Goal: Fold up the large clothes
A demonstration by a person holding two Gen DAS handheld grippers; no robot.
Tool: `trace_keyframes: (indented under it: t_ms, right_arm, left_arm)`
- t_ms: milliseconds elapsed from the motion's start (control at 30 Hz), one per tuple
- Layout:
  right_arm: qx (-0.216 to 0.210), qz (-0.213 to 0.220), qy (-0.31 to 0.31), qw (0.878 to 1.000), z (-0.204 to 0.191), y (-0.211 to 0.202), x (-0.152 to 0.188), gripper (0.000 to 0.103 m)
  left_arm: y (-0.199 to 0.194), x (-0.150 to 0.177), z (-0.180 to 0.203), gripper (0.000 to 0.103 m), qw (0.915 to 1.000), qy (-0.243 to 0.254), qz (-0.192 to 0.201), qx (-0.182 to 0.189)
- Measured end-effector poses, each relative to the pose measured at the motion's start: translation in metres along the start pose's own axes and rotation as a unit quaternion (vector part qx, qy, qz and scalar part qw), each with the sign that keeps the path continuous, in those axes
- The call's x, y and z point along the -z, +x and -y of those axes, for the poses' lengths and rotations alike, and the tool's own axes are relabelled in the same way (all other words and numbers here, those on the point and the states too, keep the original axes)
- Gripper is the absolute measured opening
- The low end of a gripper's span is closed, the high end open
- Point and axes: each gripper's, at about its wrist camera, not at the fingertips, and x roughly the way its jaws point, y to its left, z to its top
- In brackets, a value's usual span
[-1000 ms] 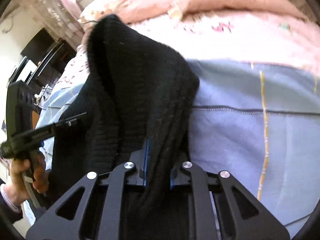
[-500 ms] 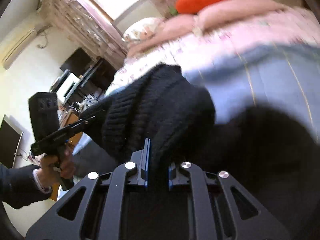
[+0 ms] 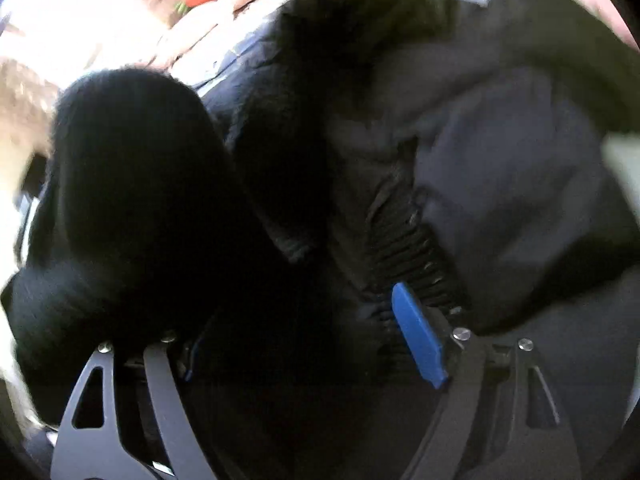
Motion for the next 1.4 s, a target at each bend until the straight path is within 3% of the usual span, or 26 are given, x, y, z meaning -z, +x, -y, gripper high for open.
trace_keyframes:
  t_ms: [67,133,267,367,467,533,600,667,767,800,867,933,1000,1100,1200,1233,1300,1367,1400]
  right_arm:
    - [0.025,0.019,-0.04,0.999,-0.012,-0.024,-0.012,0.08]
    - [0.023,0.047,-0.054,0.997,-0.02,-0.053,-0.026,0.08]
    - [-0.011,0.078,-0.052,0.996,-0.03,-0.097,-0.04,0.086]
    - [-0.018,0.072,-0.08,0.994,-0.057,-0.093,-0.06,0.086]
    - [0.016,0.037,-0.099,0.994,-0.077,-0.06,-0.068,0.086]
    - [0.028,0.015,-0.105,0.994,-0.091,-0.037,-0.054,0.086]
    - [0.05,-0.009,-0.108,0.993,-0.095,-0.016,-0.028,0.086]
    - [0.072,-0.041,-0.108,0.991,-0.09,0.006,0.009,0.086]
    - [0.119,-0.06,-0.118,0.984,-0.073,0.03,0.054,0.086]
    - [0.129,-0.058,-0.109,0.984,-0.065,0.036,0.067,0.089]
    - [0.124,-0.077,-0.075,0.986,-0.041,0.056,0.087,0.097]
    - [0.119,-0.056,-0.084,0.988,-0.033,0.063,0.096,0.102]
    - [0.118,-0.049,-0.083,0.988,-0.033,0.059,0.093,0.102]
    - [0.104,-0.047,-0.06,0.992,-0.032,0.034,0.08,0.102]
    - [0.108,0.006,-0.055,0.993,-0.033,-0.003,0.061,0.102]
    - [0.118,0.023,-0.063,0.991,-0.034,-0.01,0.056,0.102]
    - [0.158,0.047,-0.089,0.982,-0.033,-0.011,0.045,0.102]
    - [0.213,0.024,-0.107,0.971,-0.027,0.014,0.045,0.102]
    - [0.224,0.004,-0.109,0.968,-0.022,0.032,0.046,0.102]
  left_arm:
    - [-0.03,-0.008,-0.008,0.101,0.9995,0.021,0.006,-0.025]
    - [-0.056,-0.017,-0.018,0.101,0.9994,0.021,0.012,-0.025]
    - [-0.09,-0.055,-0.043,0.101,0.998,-0.063,0.007,0.004]
    - [-0.075,-0.086,-0.049,0.101,0.9916,-0.124,-0.034,-0.013]
    - [-0.042,-0.091,-0.032,0.101,0.9822,-0.166,-0.082,-0.027]
    - [-0.032,-0.08,-0.008,0.101,0.9804,-0.17,-0.097,-0.02]
    - [-0.017,-0.064,0.012,0.101,0.9798,-0.153,-0.121,-0.046]
    - [0.003,-0.033,0.031,0.101,0.9738,-0.142,-0.16,-0.077]
    - [0.032,0.031,0.043,0.101,0.9542,-0.166,-0.231,-0.091]
    - [0.04,0.051,0.044,0.101,0.9503,-0.182,-0.238,-0.086]
    - [0.052,0.092,0.041,0.101,0.9512,-0.215,-0.21,-0.07]
    - [0.056,0.101,0.048,0.101,0.9604,-0.19,-0.186,-0.083]
    - [0.056,0.099,0.05,0.101,0.9605,-0.189,-0.183,-0.089]
    - [0.042,0.087,0.041,0.101,0.954,-0.219,-0.189,-0.077]
    - [0.007,0.06,0.045,0.101,0.9626,-0.206,-0.133,-0.114]
    - [0.0,0.05,0.049,0.101,0.9674,-0.188,-0.112,-0.128]
    - [0.01,0.041,0.052,0.101,0.9712,-0.155,-0.113,-0.141]
    - [0.042,0.047,0.049,0.101,0.9698,-0.133,-0.141,-0.148]
    - [0.056,0.056,0.042,0.101,0.9718,-0.137,-0.138,-0.134]
